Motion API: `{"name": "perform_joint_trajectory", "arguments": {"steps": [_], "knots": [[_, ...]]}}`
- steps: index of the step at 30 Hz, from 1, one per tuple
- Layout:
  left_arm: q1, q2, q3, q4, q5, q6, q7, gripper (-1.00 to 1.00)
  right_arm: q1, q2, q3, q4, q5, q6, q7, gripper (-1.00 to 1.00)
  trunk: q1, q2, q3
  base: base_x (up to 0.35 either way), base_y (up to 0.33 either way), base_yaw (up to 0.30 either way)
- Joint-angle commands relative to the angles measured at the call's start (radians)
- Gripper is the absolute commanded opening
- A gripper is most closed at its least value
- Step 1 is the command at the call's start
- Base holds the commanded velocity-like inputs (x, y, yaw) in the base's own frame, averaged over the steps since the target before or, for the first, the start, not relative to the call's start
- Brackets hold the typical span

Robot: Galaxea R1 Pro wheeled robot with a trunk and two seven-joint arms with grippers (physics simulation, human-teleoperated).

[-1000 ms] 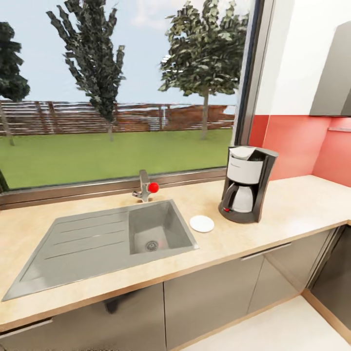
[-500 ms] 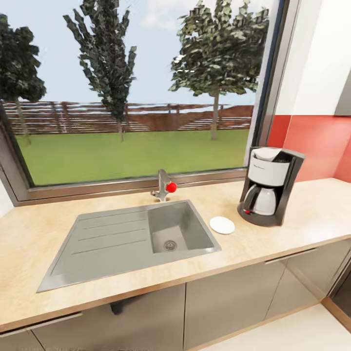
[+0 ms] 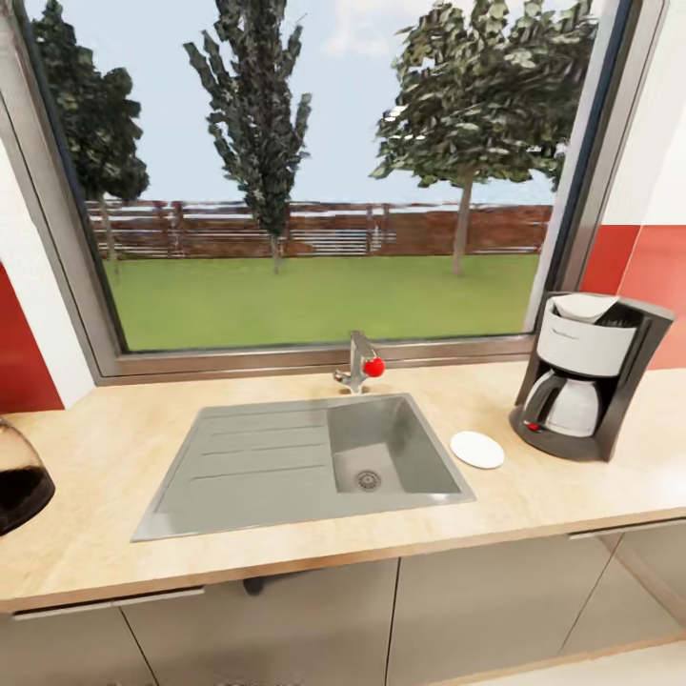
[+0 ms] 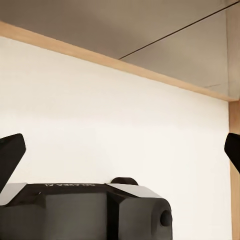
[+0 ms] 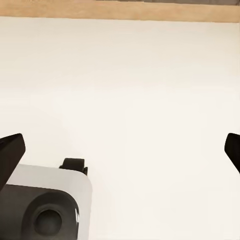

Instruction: Set up a coffee station on the kitchen countertop: keep the coffee maker on the countertop, move the bottle of coffee from the kitchen shelf to the counter next to the coffee maker, place a paper coffee filter on top of the coffee maker, put the saucer next to the coffee maker with the coffee cup on the saucer, and place the electric kettle next to the coffee maker.

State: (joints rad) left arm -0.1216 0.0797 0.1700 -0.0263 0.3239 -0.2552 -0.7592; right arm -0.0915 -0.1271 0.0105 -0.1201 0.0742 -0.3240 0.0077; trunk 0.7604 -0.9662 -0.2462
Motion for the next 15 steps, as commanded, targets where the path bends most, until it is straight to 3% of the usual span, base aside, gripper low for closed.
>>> {"name": "perform_joint_trajectory", "arguments": {"steps": [1, 15], "knots": [[-0.001, 0.0, 0.008, 0.002, -0.006, -0.004, -0.003, 1.0, -0.001, 0.0, 0.0, 0.0, 0.007, -0.003, 0.0, 1.0, 0.0, -0.001, -0.001, 0.0, 0.0, 0.271], [-0.001, 0.0, 0.008, 0.002, -0.006, -0.004, -0.003, 1.0, -0.001, 0.0, 0.0, 0.0, 0.007, -0.003, 0.0, 1.0, 0.0, -0.001, -0.001, 0.0, 0.0, 0.271]]}}
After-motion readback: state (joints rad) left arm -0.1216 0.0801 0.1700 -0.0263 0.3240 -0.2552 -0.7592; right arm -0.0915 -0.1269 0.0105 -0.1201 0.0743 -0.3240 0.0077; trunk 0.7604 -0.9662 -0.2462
